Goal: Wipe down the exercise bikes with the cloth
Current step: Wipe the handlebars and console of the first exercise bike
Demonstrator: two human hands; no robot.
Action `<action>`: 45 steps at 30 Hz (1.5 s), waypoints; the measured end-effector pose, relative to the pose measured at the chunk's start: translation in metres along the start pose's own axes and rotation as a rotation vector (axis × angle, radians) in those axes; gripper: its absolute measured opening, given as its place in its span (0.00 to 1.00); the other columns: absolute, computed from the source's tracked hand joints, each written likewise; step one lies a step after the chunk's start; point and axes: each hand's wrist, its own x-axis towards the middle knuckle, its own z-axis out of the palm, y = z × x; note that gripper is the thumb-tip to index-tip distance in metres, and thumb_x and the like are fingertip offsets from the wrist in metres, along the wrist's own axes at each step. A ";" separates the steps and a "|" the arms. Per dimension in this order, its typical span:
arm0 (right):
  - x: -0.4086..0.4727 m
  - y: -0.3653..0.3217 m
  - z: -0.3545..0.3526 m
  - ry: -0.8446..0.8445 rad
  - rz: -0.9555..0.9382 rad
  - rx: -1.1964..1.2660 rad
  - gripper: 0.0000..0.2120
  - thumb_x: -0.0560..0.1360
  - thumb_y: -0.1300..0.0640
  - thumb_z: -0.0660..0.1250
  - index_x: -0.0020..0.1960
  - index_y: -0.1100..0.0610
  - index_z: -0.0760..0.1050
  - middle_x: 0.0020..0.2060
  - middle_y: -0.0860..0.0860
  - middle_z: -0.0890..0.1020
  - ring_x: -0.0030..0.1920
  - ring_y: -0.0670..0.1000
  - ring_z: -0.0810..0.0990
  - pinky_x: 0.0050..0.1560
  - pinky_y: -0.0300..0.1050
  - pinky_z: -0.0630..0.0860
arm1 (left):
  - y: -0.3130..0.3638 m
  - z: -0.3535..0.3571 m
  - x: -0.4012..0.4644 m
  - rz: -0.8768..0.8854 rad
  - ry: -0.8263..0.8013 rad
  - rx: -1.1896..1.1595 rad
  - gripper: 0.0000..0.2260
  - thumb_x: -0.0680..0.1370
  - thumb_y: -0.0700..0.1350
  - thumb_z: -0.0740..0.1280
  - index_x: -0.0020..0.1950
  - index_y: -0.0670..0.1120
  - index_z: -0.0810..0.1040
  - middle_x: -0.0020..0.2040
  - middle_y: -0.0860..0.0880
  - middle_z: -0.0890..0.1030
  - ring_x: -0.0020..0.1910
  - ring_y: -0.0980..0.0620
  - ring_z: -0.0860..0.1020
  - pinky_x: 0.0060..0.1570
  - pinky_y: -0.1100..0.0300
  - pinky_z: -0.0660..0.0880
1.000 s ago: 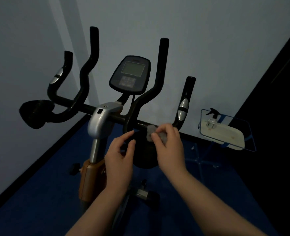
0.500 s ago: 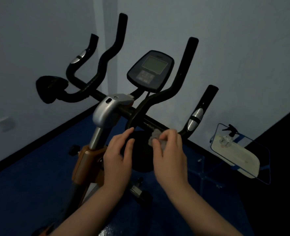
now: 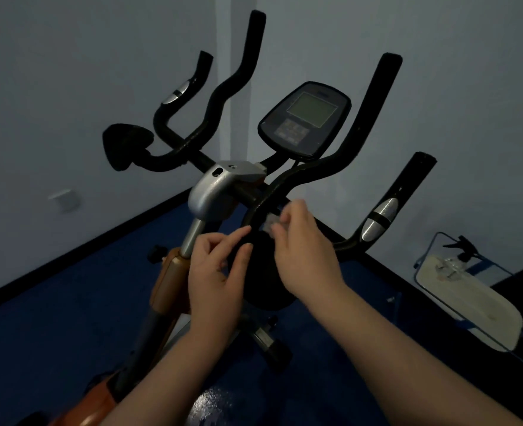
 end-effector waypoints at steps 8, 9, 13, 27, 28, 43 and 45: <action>-0.037 0.020 0.001 0.152 -0.051 0.291 0.08 0.72 0.60 0.71 0.41 0.51 0.72 0.45 0.43 0.73 0.48 0.40 0.75 0.47 0.27 0.70 | -0.003 -0.016 -0.001 -0.075 -0.047 -0.128 0.10 0.77 0.40 0.67 0.55 0.51 0.82 0.45 0.49 0.78 0.44 0.61 0.76 0.44 0.73 0.72; -0.030 0.019 0.002 0.150 -0.030 0.288 0.08 0.72 0.60 0.70 0.41 0.51 0.72 0.44 0.43 0.73 0.47 0.39 0.75 0.45 0.28 0.70 | -0.004 -0.018 0.001 -0.085 -0.068 -0.138 0.09 0.77 0.40 0.67 0.55 0.50 0.82 0.45 0.48 0.79 0.44 0.60 0.77 0.44 0.72 0.73; -0.004 0.006 0.007 0.079 0.076 0.374 0.02 0.77 0.56 0.65 0.48 0.50 0.74 0.45 0.46 0.78 0.46 0.41 0.77 0.46 0.38 0.74 | -0.005 -0.022 0.004 -0.126 -0.121 -0.188 0.08 0.77 0.41 0.68 0.53 0.51 0.82 0.46 0.48 0.80 0.46 0.58 0.79 0.46 0.69 0.75; -0.064 -0.034 0.050 0.611 0.456 0.275 0.13 0.80 0.54 0.56 0.64 0.50 0.66 0.59 0.45 0.65 0.55 0.44 0.73 0.54 0.36 0.72 | -0.010 -0.023 0.003 -0.120 -0.164 -0.303 0.10 0.77 0.43 0.67 0.50 0.60 0.78 0.45 0.51 0.77 0.42 0.65 0.76 0.43 0.75 0.72; -0.073 -0.039 0.059 0.652 0.455 0.326 0.15 0.80 0.53 0.56 0.66 0.50 0.65 0.60 0.43 0.63 0.55 0.41 0.72 0.53 0.30 0.71 | -0.011 -0.023 0.004 -0.117 -0.169 -0.302 0.10 0.78 0.43 0.67 0.50 0.60 0.78 0.44 0.52 0.77 0.41 0.65 0.76 0.43 0.75 0.72; -0.027 0.011 0.001 0.065 0.326 0.559 0.14 0.82 0.58 0.56 0.60 0.55 0.78 0.55 0.52 0.81 0.56 0.49 0.79 0.57 0.40 0.75 | -0.016 -0.029 0.011 -0.114 -0.172 -0.306 0.11 0.75 0.42 0.70 0.47 0.59 0.81 0.43 0.47 0.82 0.44 0.58 0.81 0.46 0.69 0.76; -0.002 0.006 0.001 -0.093 0.195 0.357 0.14 0.81 0.59 0.56 0.59 0.55 0.79 0.55 0.52 0.80 0.56 0.48 0.78 0.57 0.40 0.73 | -0.015 -0.028 0.011 -0.128 -0.163 -0.288 0.10 0.75 0.42 0.70 0.46 0.58 0.81 0.43 0.46 0.82 0.44 0.56 0.81 0.47 0.66 0.77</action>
